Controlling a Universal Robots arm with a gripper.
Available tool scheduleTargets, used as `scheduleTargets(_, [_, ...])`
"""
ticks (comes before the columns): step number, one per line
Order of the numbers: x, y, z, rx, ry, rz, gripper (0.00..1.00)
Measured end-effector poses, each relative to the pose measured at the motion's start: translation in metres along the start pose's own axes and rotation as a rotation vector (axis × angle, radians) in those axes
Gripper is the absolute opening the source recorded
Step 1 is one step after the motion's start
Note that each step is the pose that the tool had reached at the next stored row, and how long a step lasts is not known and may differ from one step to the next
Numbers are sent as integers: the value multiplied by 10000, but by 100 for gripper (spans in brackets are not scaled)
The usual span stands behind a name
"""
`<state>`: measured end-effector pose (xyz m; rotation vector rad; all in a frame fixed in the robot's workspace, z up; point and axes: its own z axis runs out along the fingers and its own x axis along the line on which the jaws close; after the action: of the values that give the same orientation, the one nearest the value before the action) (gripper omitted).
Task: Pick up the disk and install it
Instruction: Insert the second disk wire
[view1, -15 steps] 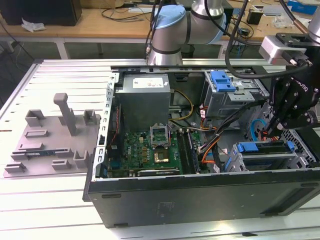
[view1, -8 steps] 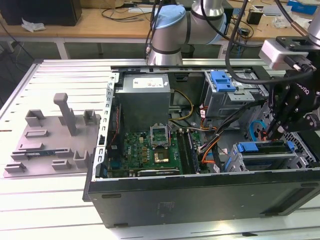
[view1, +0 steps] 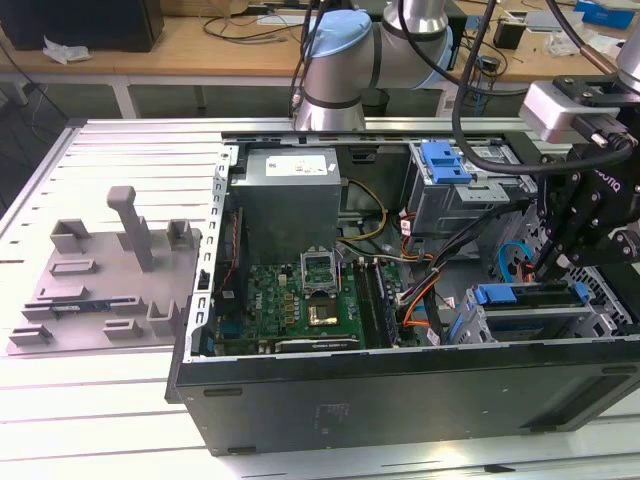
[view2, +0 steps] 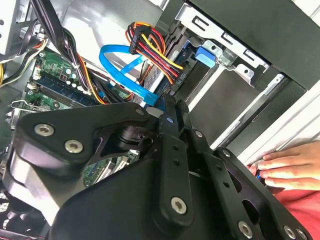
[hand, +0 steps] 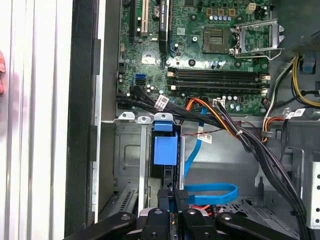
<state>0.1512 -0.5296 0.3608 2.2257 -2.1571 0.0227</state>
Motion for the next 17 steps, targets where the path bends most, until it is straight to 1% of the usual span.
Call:
scheduleTargets(9, [-1,0,1,0,-1,-1,16])
scheduleTargets(17, [-23,-1,16,0,-1,-3,16])
